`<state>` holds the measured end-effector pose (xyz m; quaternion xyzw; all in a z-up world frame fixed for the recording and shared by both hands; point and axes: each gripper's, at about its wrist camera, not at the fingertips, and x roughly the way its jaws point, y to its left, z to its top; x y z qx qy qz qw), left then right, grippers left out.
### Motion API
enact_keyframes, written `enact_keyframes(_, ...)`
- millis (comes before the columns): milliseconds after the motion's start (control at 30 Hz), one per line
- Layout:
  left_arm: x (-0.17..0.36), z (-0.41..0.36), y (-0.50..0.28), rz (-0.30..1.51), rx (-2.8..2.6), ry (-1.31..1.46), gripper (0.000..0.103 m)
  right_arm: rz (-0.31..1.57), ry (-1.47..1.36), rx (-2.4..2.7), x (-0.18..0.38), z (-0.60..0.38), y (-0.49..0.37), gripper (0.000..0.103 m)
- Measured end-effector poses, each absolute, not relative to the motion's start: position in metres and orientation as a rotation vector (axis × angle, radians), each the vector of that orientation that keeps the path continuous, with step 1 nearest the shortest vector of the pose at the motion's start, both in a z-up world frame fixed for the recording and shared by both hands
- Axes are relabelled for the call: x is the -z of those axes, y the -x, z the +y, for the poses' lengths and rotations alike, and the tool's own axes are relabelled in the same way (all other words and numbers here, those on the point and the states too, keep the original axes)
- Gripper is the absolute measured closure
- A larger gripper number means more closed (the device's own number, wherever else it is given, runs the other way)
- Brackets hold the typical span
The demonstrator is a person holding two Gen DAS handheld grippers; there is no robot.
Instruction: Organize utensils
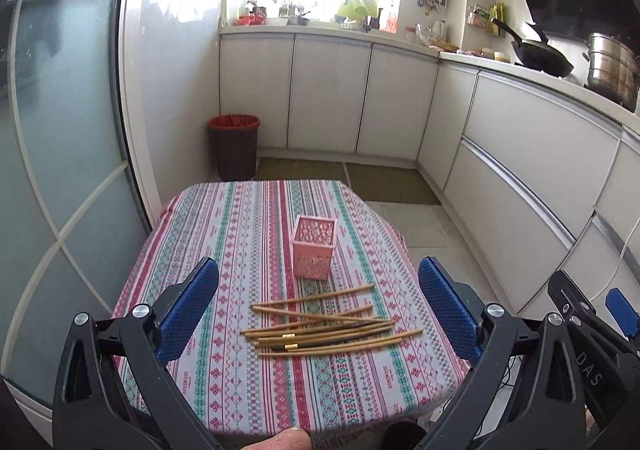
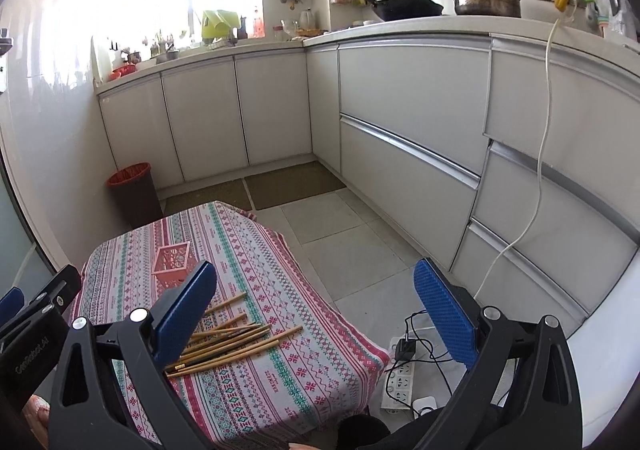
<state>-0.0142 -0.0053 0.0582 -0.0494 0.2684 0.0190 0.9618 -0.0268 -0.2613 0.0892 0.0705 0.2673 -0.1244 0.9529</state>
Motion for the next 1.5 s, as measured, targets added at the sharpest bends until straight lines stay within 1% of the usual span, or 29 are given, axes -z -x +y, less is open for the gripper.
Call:
enact_keyframes(433,-0.076,-0.009,0.014,0.498,-0.029,0.092,0.007,0.48,-0.157,0.259,-0.111,-0.267,0.031,0.007)
enact_keyframes(1500,-0.079,-0.013,0.014,0.495,-0.031,0.082,0.007,0.473,-0.161,0.264,-0.115,-0.269,0.033,0.007)
